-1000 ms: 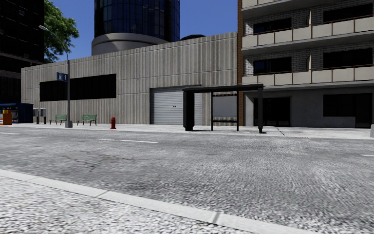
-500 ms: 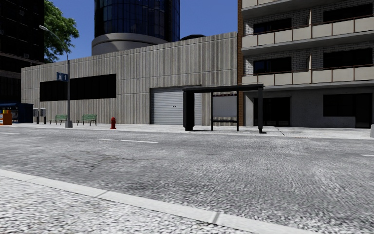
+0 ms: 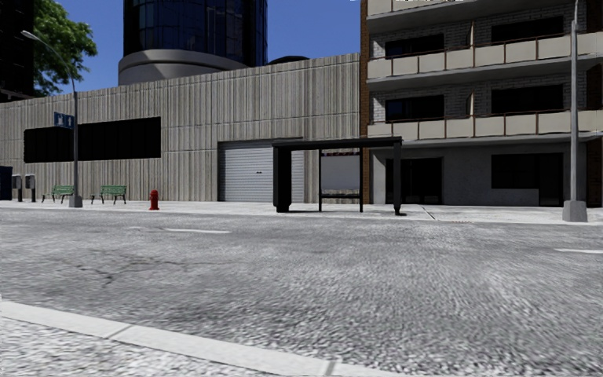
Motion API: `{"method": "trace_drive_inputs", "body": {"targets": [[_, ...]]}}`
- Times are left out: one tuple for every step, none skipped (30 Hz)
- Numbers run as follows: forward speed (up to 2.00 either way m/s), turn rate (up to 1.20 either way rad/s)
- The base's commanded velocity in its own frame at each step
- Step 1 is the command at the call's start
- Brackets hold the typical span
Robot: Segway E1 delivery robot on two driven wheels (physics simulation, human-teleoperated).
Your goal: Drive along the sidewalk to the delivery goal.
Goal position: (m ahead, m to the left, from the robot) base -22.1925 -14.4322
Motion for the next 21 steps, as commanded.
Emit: {"method": "trace_drive_inputs", "body": {"targets": [[0.75,-0.55],[0.75,-0.56],[0.75,-0.56],[0.75,-0.56],[0.75,-0.56],[0.75,-0.56],[0.75,-0.56],[0.75,-0.56],[0.75,-0.56],[0.74,-0.56],[0.71,-0.57],[0.71,-0.57],[0.71,-0.6],[0.71,-0.61],[0.7,-0.61],[0.7,-0.61],[0.7,-0.63],[0.7,-0.65],[0.7,-0.69],[0.7,-0.7],[0.7,-0.7]]}}
